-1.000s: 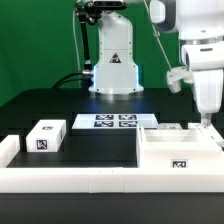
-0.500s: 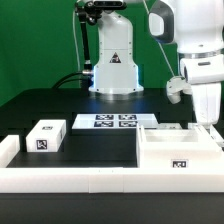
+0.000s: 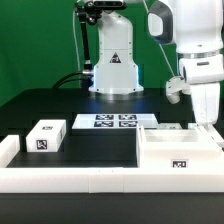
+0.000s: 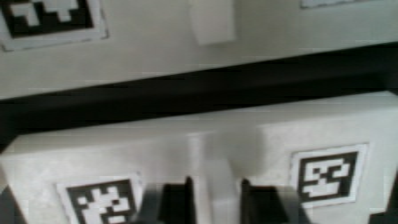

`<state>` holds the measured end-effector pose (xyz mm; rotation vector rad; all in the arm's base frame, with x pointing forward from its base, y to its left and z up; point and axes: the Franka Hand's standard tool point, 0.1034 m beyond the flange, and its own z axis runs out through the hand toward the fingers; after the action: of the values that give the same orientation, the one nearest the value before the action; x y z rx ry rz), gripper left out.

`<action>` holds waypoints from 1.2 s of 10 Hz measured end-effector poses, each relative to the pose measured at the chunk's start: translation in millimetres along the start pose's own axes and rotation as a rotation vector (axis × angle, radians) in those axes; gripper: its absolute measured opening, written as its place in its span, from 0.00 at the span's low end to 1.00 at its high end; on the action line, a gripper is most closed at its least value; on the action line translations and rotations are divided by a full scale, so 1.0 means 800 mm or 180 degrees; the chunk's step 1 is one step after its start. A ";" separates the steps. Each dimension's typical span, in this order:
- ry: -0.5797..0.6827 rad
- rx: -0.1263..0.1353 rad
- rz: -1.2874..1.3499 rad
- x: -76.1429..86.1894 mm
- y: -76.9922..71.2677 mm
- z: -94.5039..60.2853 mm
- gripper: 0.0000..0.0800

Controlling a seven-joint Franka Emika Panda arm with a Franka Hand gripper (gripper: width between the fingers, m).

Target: Assemble cabinet

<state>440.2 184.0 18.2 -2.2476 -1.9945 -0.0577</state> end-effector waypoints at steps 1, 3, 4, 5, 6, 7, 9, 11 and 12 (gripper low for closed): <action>0.0001 -0.0003 0.0000 0.000 0.000 0.000 0.07; 0.0001 -0.0003 0.0000 0.000 0.000 0.000 0.07; 0.0001 -0.0003 0.0000 0.000 0.000 0.000 0.07; 0.0001 -0.0003 0.0000 0.000 0.000 0.000 0.07; 0.0001 -0.0003 0.0000 0.000 0.000 0.000 0.07; 0.0001 -0.0004 0.0000 0.000 0.000 0.000 0.07; -0.0022 -0.0028 -0.0055 0.000 -0.002 -0.012 0.08; -0.0104 -0.0129 -0.0180 -0.016 -0.009 -0.047 0.08; -0.0135 -0.0155 -0.0177 -0.025 -0.014 -0.056 0.08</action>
Offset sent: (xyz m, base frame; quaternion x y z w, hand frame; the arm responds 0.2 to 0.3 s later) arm 0.0000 0.0000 0.0000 0.0000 0.0000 0.0000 1.0000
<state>429.4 159.7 61.1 -2.2406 -2.0993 -0.0653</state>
